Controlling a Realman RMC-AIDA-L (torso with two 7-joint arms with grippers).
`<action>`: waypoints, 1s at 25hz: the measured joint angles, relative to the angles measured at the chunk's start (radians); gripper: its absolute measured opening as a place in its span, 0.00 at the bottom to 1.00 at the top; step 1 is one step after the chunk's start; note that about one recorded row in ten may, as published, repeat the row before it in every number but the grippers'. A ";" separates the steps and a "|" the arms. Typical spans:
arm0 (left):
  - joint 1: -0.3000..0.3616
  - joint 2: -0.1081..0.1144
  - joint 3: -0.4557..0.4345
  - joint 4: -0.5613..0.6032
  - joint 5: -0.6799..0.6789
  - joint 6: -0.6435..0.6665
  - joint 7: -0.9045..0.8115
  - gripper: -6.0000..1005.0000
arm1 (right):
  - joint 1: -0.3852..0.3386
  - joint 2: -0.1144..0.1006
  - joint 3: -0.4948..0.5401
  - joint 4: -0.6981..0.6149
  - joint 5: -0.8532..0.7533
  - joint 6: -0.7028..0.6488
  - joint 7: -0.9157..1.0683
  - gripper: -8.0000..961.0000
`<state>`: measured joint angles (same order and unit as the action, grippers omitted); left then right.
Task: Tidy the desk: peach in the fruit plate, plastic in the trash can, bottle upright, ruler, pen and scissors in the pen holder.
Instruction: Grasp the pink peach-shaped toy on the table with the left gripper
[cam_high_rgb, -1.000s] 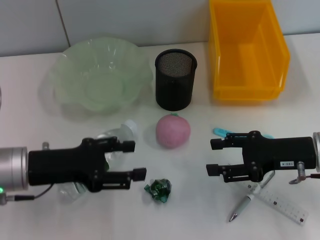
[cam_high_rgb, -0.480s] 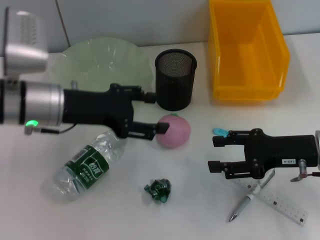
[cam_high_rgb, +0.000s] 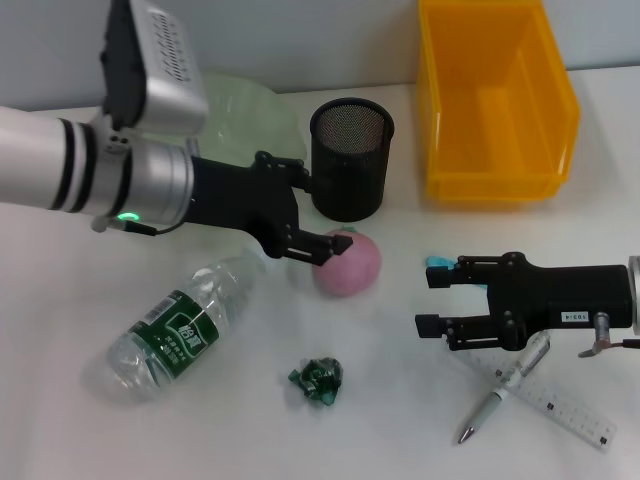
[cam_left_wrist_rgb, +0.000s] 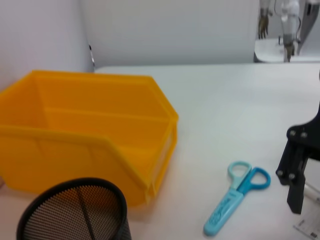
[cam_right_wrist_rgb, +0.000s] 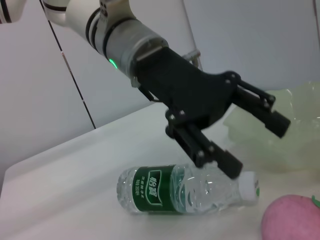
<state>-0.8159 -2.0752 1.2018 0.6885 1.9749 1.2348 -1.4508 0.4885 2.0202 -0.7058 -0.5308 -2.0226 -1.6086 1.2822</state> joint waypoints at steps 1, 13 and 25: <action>-0.002 -0.001 0.020 0.000 -0.001 -0.013 -0.007 0.78 | -0.001 0.000 0.000 0.000 0.002 0.002 0.003 0.78; -0.002 -0.005 0.248 -0.026 -0.070 -0.192 -0.061 0.78 | -0.001 0.001 -0.001 0.002 -0.001 0.003 0.016 0.78; 0.006 -0.005 0.368 -0.044 -0.118 -0.303 -0.078 0.78 | 0.000 0.002 -0.007 0.001 -0.004 0.007 0.023 0.78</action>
<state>-0.8095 -2.0801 1.5703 0.6443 1.8566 0.9321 -1.5286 0.4884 2.0222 -0.7129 -0.5293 -2.0262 -1.6017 1.3052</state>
